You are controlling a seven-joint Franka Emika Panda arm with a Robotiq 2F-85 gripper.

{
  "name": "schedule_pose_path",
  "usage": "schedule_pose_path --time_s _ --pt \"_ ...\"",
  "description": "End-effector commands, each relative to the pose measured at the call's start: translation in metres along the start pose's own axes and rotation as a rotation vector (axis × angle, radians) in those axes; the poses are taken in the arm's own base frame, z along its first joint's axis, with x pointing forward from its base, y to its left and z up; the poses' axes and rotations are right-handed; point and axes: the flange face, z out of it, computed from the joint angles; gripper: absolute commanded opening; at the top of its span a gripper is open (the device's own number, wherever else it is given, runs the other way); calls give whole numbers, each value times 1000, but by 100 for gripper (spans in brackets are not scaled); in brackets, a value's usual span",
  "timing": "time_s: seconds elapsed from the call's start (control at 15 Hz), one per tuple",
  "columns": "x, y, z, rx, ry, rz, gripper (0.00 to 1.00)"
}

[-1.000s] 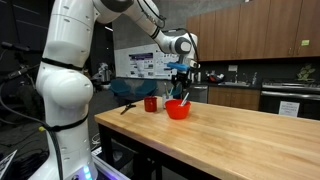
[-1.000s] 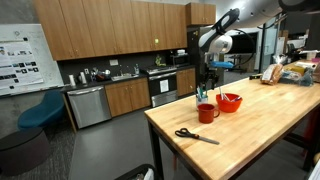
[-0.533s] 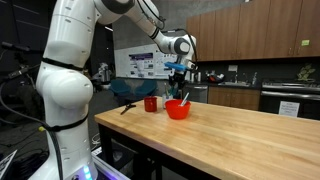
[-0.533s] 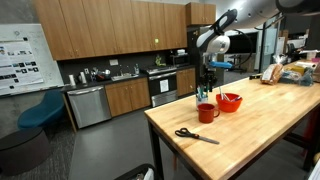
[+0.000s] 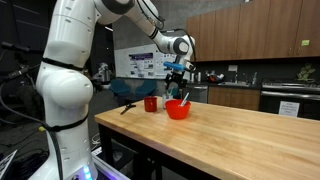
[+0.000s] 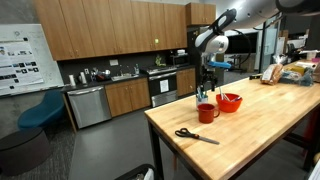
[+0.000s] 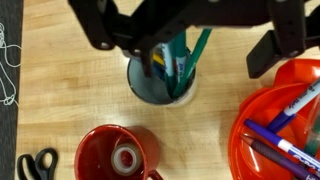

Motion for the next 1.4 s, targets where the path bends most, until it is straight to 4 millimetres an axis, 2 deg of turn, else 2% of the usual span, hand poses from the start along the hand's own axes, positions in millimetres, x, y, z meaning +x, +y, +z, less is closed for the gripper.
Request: schedule_pose_path --time_s 0.0,0.07,0.2,0.6,0.73,1.13,1.2,1.33 --pt "-5 1 -4 -4 -13 -10 74" --pt "-4 1 -4 -3 -11 -10 74" --pt "-3 2 -6 -1 -6 -10 62" --pt "-3 0 -7 1 -4 -16 13" --pt "-3 -1 -8 1 -3 -21 1" --pt "-6 -4 -14 1 4 -41 0" --pt "-6 -3 -14 1 4 -41 26" --pt "-5 -3 -15 4 10 -44 32"
